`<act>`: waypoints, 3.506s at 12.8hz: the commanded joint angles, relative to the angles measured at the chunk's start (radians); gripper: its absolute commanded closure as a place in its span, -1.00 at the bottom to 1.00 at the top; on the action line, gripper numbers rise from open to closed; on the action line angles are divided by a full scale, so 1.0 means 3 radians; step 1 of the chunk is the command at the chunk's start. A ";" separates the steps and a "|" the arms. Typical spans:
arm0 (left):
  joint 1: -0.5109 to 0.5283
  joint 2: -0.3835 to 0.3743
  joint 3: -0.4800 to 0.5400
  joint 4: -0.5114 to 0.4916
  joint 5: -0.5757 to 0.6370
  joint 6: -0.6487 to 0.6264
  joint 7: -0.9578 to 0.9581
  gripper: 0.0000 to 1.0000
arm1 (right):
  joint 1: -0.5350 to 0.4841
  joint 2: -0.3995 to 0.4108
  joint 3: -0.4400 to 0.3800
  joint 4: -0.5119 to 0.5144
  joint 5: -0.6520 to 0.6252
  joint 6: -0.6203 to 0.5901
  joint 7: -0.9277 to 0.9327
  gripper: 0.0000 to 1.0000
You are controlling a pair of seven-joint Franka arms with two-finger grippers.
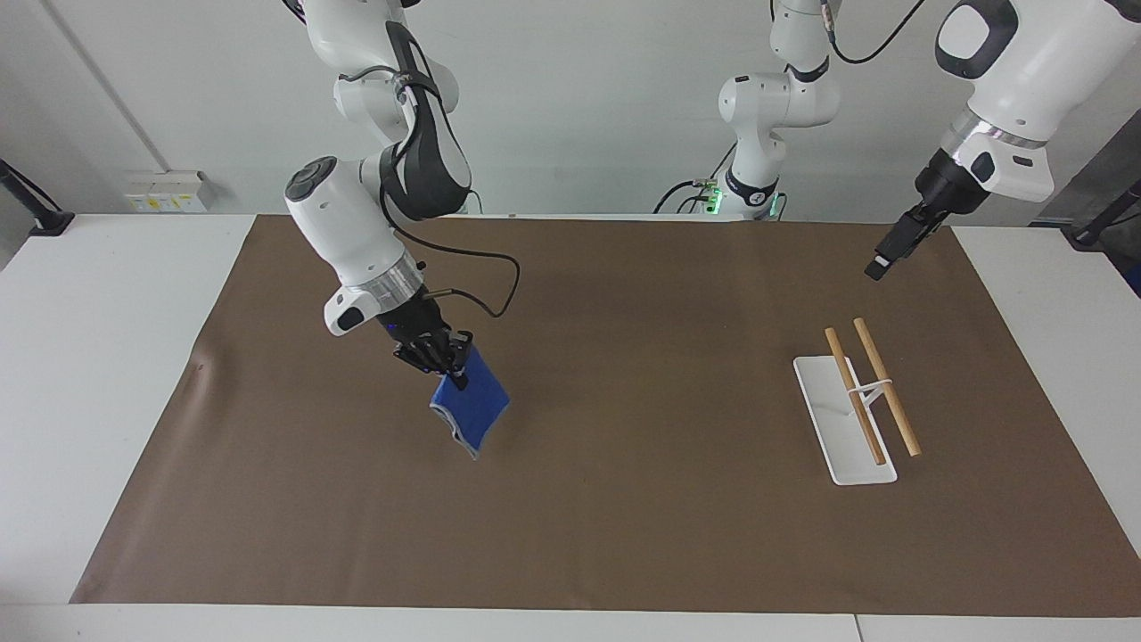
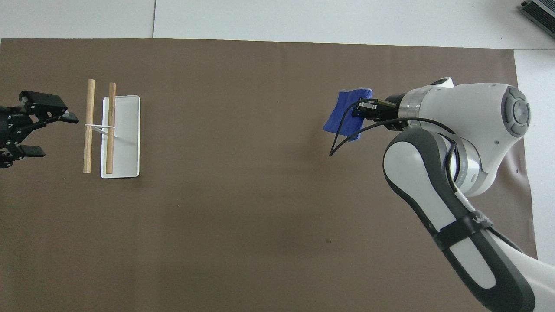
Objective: Right arm passes towel to left arm to hang
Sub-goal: 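Carry the towel toward the rack while the left gripper reaches toward it, then close the left gripper on the towel held by the right gripper, then pull the towel with the left gripper while the right gripper withdraws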
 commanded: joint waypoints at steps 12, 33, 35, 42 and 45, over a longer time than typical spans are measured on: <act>-0.0014 -0.0244 -0.0802 -0.1273 -0.0179 0.2075 -0.2049 -1.00 | 0.1354 0.0269 0.0014 0.0566 0.2703 0.1211 0.1533 1.00; -0.0029 -0.0080 -0.0971 -0.1222 -0.0173 0.2517 -0.2547 1.00 | 0.1570 0.0300 0.0055 0.0592 0.2832 0.1497 0.1579 1.00; -0.0029 -0.0075 -0.0971 -0.1217 -0.0173 0.2517 -0.2517 1.00 | 0.1570 0.0300 0.0055 0.0592 0.2837 0.1497 0.1579 1.00; -0.0009 0.0027 -0.0956 -0.1018 -0.0158 0.2497 -0.1690 1.00 | 0.1534 0.0300 0.0044 0.0500 0.2766 0.1503 0.1132 -1.00; 0.0027 0.0058 -0.0915 -0.0982 -0.0127 0.2496 -0.1357 1.00 | 0.1417 0.0285 -0.0002 0.0307 0.2669 0.1584 0.0340 -1.00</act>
